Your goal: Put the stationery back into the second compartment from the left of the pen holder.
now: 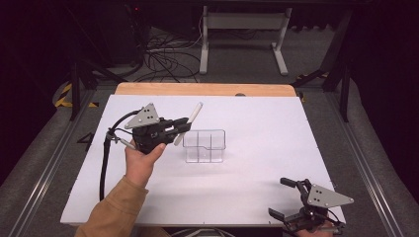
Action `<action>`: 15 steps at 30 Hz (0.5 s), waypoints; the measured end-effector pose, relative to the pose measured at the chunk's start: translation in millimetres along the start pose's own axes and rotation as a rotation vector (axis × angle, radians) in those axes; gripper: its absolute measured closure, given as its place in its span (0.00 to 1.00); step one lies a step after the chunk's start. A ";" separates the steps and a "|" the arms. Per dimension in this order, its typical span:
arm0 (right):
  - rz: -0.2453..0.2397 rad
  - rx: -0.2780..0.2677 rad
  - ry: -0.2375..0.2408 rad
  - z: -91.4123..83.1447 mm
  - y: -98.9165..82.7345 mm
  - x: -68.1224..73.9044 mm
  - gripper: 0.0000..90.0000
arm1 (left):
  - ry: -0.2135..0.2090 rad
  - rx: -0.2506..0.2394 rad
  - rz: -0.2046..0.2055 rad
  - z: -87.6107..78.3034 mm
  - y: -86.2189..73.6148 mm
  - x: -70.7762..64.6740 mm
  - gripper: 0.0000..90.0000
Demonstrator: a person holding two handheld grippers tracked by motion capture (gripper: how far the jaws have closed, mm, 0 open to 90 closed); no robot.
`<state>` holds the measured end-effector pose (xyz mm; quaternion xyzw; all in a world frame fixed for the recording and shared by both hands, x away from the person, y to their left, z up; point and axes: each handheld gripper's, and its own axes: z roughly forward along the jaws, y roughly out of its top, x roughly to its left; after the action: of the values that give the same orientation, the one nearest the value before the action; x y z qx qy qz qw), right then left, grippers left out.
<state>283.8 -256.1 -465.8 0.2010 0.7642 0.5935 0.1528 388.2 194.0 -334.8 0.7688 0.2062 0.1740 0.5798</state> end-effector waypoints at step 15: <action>-0.003 -0.003 0.003 -1.3 0.2 0.6 0.00 | -0.043 -0.019 -0.032 30.3 -2.9 0.1 0.87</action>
<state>282.7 -256.8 -465.3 0.1988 0.7638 0.5947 0.1529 403.3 169.9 -345.7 0.7634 0.2043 0.1502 0.5941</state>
